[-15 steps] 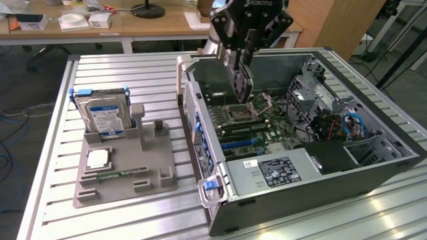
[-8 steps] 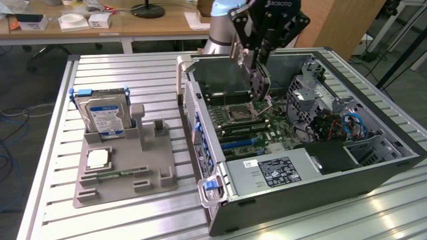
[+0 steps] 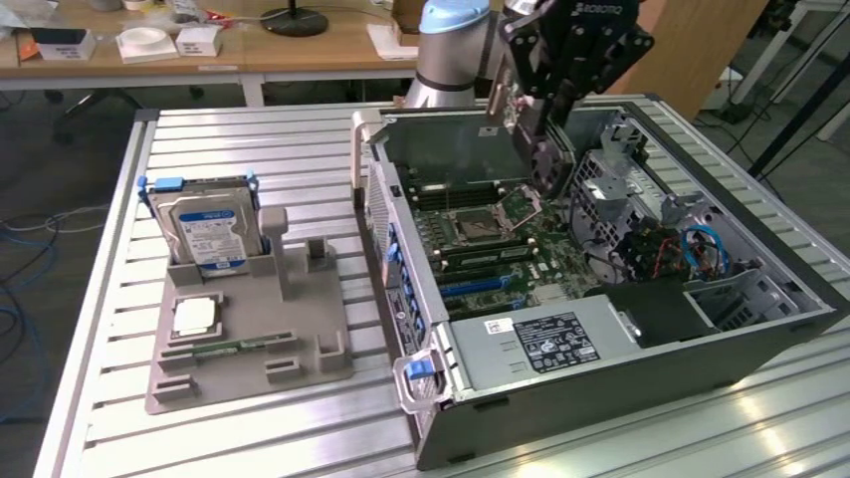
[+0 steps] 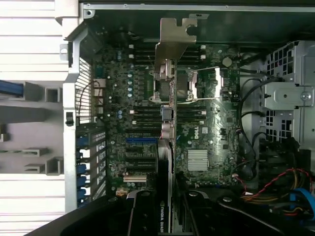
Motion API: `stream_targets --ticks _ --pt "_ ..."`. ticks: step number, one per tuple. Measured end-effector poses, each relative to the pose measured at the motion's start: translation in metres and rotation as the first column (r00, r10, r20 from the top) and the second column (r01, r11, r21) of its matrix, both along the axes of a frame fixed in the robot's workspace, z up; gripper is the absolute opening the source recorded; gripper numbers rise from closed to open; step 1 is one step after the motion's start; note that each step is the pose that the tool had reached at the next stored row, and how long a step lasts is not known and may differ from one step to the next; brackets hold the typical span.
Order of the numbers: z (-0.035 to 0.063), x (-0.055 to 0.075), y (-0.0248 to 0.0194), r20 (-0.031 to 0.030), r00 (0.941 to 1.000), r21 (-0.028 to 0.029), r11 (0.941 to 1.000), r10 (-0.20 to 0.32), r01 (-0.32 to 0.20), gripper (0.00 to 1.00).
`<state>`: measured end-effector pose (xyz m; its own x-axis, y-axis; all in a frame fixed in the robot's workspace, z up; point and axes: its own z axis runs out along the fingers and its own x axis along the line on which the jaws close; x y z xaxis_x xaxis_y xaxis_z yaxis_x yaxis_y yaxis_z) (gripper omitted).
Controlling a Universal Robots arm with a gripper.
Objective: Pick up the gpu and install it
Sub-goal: 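Pick up the gpu and move the gpu toward the slot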
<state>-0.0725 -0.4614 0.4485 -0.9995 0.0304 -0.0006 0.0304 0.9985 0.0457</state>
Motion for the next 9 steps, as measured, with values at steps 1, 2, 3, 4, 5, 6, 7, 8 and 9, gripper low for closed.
stream_targets --ticks 1,2,3,4,5,6,7,8,9 --pt "0.0000 0.005 0.0000 -0.0001 1.0000 0.0000 1.0000 0.000 0.000 0.26" --pt "0.0000 0.009 0.0000 -0.0002 1.0000 0.0000 1.0000 0.000 0.000 0.26" --pt "0.0000 0.014 0.0000 -0.0003 1.0000 0.0000 1.0000 0.000 0.000 0.26" --pt "0.0000 0.018 0.0000 -0.0003 1.0000 0.0000 1.0000 0.000 0.000 0.26" --pt "0.0000 0.021 0.0000 -0.0011 1.0000 0.0000 1.0000 0.000 0.000 0.26" --pt "0.0000 0.021 0.0000 -0.0017 1.0000 0.0000 1.0000 0.000 0.000 0.26" --pt "0.0000 0.021 0.0000 -0.0018 1.0000 0.0000 1.0000 0.000 0.000 0.26" --pt "0.0000 0.021 0.0000 -0.0018 1.0000 0.0000 1.0000 0.000 0.000 0.26" --pt "0.0000 0.021 0.0000 -0.0018 1.0000 -0.0001 1.0000 0.000 0.000 0.26"
